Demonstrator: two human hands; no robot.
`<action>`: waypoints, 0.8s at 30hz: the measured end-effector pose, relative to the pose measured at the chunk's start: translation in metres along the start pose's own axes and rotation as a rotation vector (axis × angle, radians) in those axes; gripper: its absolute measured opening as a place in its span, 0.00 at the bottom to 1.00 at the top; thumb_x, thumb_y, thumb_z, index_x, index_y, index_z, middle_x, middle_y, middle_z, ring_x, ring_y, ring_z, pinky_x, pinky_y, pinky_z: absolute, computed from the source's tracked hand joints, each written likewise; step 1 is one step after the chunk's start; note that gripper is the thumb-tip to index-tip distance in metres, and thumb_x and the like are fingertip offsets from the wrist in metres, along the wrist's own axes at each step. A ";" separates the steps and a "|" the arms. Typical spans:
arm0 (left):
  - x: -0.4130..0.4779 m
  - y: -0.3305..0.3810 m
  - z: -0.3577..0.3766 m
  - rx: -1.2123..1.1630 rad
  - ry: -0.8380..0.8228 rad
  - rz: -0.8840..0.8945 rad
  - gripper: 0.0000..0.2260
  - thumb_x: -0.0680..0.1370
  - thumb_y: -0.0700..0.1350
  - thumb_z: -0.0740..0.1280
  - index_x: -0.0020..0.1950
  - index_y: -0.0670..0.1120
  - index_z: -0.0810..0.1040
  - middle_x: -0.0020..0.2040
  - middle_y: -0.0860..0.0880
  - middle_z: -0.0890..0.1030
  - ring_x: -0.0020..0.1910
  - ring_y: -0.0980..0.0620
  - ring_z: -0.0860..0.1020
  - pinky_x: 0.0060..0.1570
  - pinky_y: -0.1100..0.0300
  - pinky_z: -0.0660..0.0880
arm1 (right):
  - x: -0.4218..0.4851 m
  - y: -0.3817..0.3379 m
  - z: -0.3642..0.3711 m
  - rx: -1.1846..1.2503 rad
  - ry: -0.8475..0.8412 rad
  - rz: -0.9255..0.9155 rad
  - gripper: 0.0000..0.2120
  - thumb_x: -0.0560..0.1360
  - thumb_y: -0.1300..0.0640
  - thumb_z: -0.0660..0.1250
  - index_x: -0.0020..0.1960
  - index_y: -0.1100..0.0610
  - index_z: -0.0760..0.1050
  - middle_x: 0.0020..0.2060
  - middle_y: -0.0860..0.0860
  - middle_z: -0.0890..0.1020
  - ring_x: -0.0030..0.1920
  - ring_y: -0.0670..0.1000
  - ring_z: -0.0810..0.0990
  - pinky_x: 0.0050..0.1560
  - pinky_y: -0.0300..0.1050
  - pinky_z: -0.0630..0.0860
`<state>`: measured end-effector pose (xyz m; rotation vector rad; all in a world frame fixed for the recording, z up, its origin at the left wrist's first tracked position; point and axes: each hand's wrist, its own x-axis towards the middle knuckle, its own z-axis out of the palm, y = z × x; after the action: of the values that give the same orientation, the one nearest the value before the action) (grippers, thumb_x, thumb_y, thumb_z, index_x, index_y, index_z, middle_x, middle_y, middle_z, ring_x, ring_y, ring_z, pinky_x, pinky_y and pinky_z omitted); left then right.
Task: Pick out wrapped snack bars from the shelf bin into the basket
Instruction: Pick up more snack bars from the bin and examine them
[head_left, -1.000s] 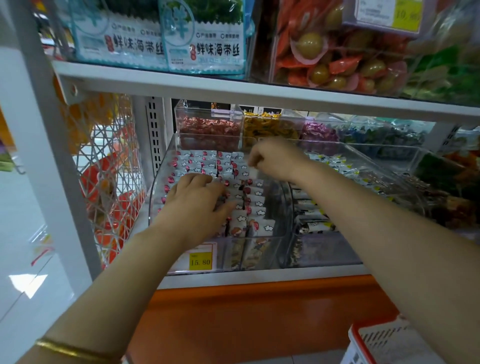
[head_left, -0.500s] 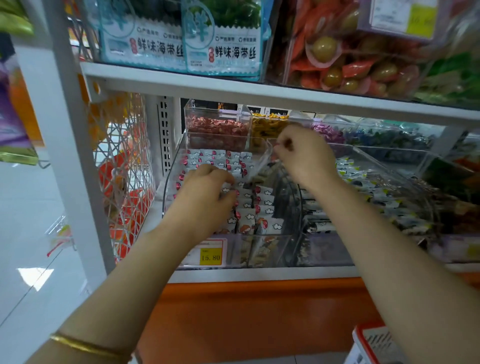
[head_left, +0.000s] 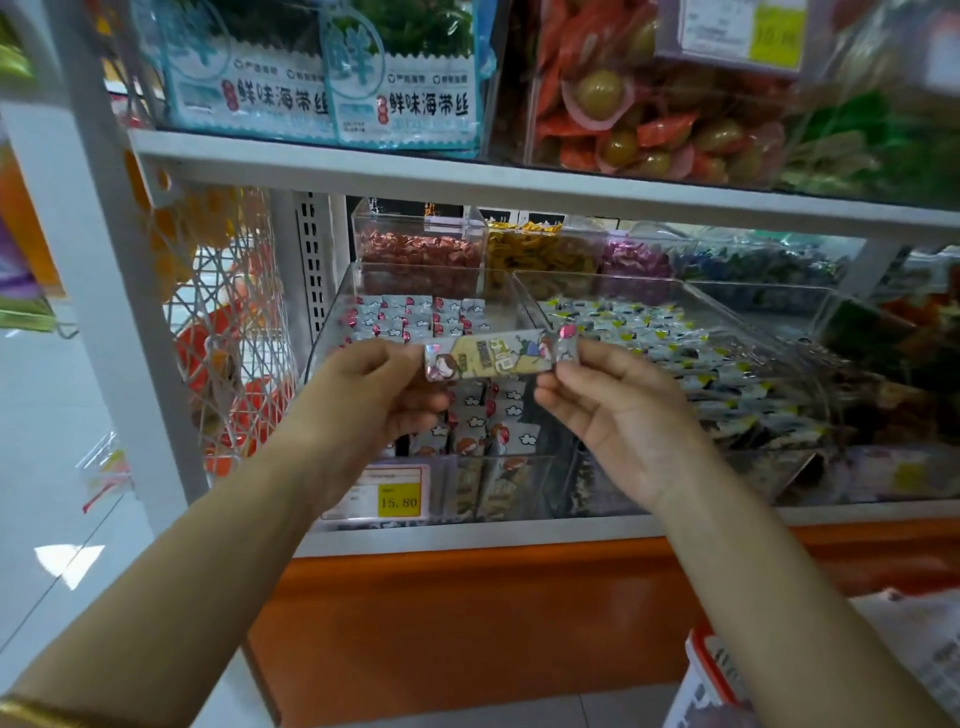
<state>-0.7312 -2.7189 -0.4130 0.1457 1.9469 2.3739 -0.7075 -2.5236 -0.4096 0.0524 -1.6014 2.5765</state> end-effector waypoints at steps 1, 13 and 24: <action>0.000 0.000 0.000 -0.034 0.025 -0.010 0.09 0.79 0.41 0.61 0.41 0.42 0.75 0.30 0.49 0.81 0.31 0.55 0.80 0.32 0.66 0.78 | 0.001 0.001 -0.001 0.009 -0.012 0.007 0.09 0.72 0.72 0.63 0.49 0.65 0.78 0.37 0.54 0.83 0.37 0.49 0.83 0.40 0.40 0.81; 0.001 0.006 0.005 -0.380 -0.087 -0.041 0.11 0.69 0.42 0.67 0.27 0.43 0.82 0.34 0.47 0.83 0.38 0.54 0.83 0.37 0.67 0.78 | 0.002 0.010 -0.004 0.250 -0.049 0.051 0.16 0.65 0.71 0.64 0.52 0.66 0.77 0.36 0.56 0.84 0.38 0.51 0.84 0.38 0.39 0.80; 0.004 -0.003 0.003 0.106 0.063 0.213 0.04 0.74 0.36 0.67 0.47 0.40 0.75 0.40 0.42 0.83 0.38 0.51 0.84 0.36 0.68 0.77 | 0.004 0.012 -0.006 0.162 0.003 -0.006 0.10 0.75 0.66 0.62 0.55 0.65 0.75 0.38 0.57 0.83 0.37 0.53 0.83 0.37 0.43 0.80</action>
<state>-0.7352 -2.7155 -0.4149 0.3015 2.1892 2.4280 -0.7126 -2.5231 -0.4227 0.0659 -1.3862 2.6945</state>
